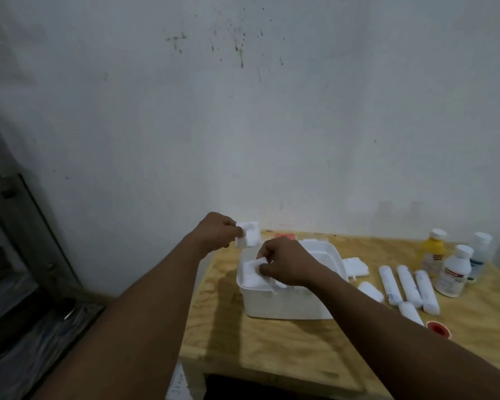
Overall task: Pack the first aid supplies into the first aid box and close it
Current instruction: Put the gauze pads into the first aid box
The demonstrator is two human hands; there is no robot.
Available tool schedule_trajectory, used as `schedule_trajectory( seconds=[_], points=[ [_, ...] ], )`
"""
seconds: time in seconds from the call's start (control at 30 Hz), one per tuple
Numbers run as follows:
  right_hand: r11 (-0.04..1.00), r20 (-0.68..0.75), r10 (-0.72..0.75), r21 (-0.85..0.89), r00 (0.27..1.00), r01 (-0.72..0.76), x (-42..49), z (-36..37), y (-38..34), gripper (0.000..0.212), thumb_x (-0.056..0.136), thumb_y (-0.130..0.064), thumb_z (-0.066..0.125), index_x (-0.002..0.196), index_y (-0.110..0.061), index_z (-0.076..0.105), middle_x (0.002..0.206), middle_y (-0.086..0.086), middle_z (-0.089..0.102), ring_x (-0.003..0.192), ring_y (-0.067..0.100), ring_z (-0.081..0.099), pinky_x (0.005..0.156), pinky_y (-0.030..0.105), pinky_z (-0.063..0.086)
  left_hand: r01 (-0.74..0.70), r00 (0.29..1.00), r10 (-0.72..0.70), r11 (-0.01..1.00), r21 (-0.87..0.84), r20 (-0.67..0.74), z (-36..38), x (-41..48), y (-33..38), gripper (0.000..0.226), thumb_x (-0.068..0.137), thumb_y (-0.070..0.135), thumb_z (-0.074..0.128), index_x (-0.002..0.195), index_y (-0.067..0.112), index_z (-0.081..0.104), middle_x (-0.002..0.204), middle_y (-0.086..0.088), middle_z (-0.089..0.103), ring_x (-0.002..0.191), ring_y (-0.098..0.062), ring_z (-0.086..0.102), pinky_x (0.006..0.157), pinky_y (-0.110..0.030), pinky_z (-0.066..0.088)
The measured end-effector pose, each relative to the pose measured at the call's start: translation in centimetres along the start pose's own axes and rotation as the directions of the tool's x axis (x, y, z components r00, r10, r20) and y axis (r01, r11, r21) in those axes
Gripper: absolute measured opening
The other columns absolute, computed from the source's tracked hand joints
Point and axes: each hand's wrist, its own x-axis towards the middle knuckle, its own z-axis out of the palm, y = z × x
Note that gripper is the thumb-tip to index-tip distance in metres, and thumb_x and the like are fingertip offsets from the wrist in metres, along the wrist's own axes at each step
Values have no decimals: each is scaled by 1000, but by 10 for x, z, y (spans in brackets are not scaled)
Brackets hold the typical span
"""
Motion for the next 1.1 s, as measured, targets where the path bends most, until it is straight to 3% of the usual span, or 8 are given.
schedule_trajectory(
  seconds=[0.17, 0.3, 0.4, 0.6, 0.73, 0.87, 0.97, 1.1],
  points=[
    [987, -88, 39, -154, 995, -53, 1, 11, 9, 27, 78, -39, 70, 102, -29, 66, 108, -4, 64, 107, 20, 56, 92, 41, 45, -15, 999, 13, 999, 47, 53, 11, 8, -2, 15, 82, 11, 71, 79, -5, 72, 71, -9, 59, 65, -21, 58, 51, -20, 41],
    [991, -145, 30, -126, 989, -48, 0, 14, 16, 34, 75, -42, 74, 97, -30, 52, 104, -6, 63, 102, 18, 55, 90, 41, 40, -37, 996, 29, 995, 98, 85, 22, 13, -2, 14, 82, 11, 74, 93, 3, 74, 90, -11, 72, 69, -20, 66, 64, -28, 52],
    [992, -193, 2, -122, 981, -26, -1, 16, 20, 35, 72, -44, 75, 89, -30, 48, 97, -6, 62, 97, 19, 54, 87, 41, 40, -53, 995, 41, 989, 140, 86, 26, 18, -4, 15, 77, 11, 79, 88, 13, 69, 98, -12, 70, 75, -21, 65, 68, -32, 56],
    [985, -203, -14, -169, 979, -20, 1, 18, 22, 23, 76, -49, 73, 76, -32, 58, 99, -5, 64, 103, 19, 54, 90, 41, 40, -116, 993, 99, 929, 351, 66, 35, 18, -7, 20, 75, 27, 86, 83, 20, 70, 87, 4, 64, 86, -17, 62, 62, -24, 43],
    [980, -209, -26, -196, 978, -16, 0, 18, 22, 21, 79, -50, 71, 84, -29, 71, 99, -3, 64, 105, 21, 54, 89, 41, 39, -135, 991, 114, 877, 461, 74, 37, 18, -10, 23, 81, 34, 80, 95, 16, 77, 92, 3, 65, 94, -18, 62, 77, -27, 46],
    [977, -189, -24, -215, 982, -18, 1, 19, 21, 22, 81, -49, 68, 89, -30, 75, 101, -1, 63, 106, 22, 53, 89, 42, 39, -165, 986, 149, 846, 507, 72, 42, 16, -12, 19, 81, 30, 80, 96, 19, 73, 104, -4, 68, 94, -20, 61, 77, -29, 49],
    [974, -180, -37, -225, 983, -4, 0, 18, 22, 23, 84, -48, 64, 90, -29, 76, 100, 0, 63, 105, 23, 52, 86, 41, 39, -216, 972, 235, 832, 510, 29, 47, 15, -10, 26, 77, 24, 80, 97, 31, 65, 112, -4, 56, 103, -22, 55, 83, -35, 53],
    [990, -139, -50, -140, 989, 30, -3, 8, 24, 21, 86, -44, 62, 91, -29, 76, 97, -4, 69, 101, 18, 60, 90, 44, 46, -277, 961, 249, 814, 510, 125, 46, 14, -4, 18, 81, 17, 71, 83, 35, 74, 110, -3, 65, 106, -20, 61, 84, -31, 53]
  ],
)
